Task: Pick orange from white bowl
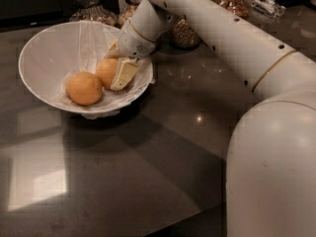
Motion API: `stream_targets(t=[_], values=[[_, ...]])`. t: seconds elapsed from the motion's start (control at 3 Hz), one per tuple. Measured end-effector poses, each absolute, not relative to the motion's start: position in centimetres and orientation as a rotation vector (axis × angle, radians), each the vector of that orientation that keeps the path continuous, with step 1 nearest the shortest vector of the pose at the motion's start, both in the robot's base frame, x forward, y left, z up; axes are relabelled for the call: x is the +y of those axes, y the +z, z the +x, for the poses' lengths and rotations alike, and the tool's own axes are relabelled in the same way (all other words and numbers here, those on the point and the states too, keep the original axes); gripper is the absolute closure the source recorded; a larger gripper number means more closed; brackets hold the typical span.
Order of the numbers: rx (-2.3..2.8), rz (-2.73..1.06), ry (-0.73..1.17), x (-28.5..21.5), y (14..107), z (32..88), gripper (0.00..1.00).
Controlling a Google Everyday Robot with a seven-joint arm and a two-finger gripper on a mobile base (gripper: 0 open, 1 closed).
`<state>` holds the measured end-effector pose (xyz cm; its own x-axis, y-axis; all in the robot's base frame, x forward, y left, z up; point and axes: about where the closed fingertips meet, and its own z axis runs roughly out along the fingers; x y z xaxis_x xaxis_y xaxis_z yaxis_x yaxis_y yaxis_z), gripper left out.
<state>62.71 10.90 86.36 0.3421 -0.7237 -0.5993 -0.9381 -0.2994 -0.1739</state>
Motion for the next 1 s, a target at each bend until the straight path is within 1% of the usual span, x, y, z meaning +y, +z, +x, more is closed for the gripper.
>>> stream_targets(t=[0.67, 1.0], values=[[1.445, -2.104, 0.585, 11.0, 86.3, 62.7, 0.92], [1.359, -2.056, 0.61, 10.7, 87.9, 61.8, 1.0]])
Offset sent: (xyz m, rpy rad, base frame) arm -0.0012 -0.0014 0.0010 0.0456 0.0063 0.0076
